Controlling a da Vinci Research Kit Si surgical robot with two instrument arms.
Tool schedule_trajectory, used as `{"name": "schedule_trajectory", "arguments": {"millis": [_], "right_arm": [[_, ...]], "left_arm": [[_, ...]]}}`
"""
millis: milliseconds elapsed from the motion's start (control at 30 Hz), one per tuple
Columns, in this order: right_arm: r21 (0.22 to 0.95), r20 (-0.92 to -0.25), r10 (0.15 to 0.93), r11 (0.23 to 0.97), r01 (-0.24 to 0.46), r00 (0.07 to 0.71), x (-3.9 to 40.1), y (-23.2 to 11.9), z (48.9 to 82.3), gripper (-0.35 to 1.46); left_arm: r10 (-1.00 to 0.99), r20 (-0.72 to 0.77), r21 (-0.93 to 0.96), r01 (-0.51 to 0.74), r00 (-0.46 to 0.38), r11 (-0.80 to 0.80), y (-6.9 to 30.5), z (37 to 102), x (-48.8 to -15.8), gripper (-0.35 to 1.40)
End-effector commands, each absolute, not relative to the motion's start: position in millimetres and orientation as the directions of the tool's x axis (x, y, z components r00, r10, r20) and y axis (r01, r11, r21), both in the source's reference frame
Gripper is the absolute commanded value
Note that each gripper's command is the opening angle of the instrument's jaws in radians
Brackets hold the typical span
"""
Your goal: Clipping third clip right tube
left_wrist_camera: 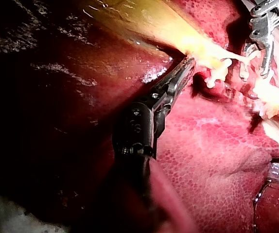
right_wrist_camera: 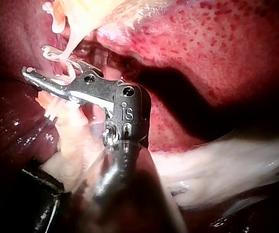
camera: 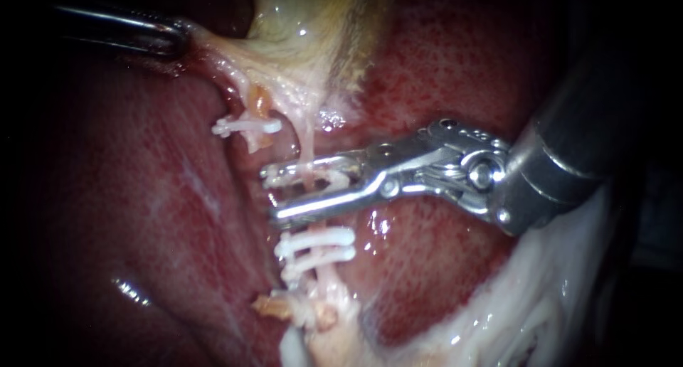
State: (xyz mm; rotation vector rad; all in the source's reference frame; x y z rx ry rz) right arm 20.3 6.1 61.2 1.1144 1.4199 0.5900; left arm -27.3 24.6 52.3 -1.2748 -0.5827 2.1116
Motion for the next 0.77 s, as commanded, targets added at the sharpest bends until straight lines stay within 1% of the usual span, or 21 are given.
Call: {"name": "schedule_trajectory", "arguments": {"millis": [33,200,300,400,767], "right_arm": [[0.863,-0.467,0.874,0.417,0.287,0.134,20.3,6.1,61.3,-0.03],[0.865,-0.462,0.876,0.411,0.288,0.136,20.1,6.0,61.2,-0.35],[0.874,-0.446,0.883,0.395,0.282,0.146,20.0,6.1,61.2,-0.35],[0.875,-0.448,0.881,0.396,0.277,0.156,20.1,6.1,61.2,-0.35],[0.875,-0.449,0.879,0.397,0.279,0.157,20.2,6.2,61.7,-0.35]], "left_arm": [[0.686,-0.632,-0.636,-0.265,-0.36,-0.725,24.6,52.3,-27.3,-0.35],[0.686,-0.632,-0.636,-0.265,-0.36,-0.725,24.6,52.3,-27.3,-0.35],[0.686,-0.632,-0.636,-0.265,-0.36,-0.725,24.6,52.3,-27.3,-0.35],[0.686,-0.632,-0.636,-0.265,-0.36,-0.725,24.6,52.3,-27.3,-0.35],[0.686,-0.632,-0.636,-0.265,-0.36,-0.725,24.6,52.5,-27.3,-0.35]]}}
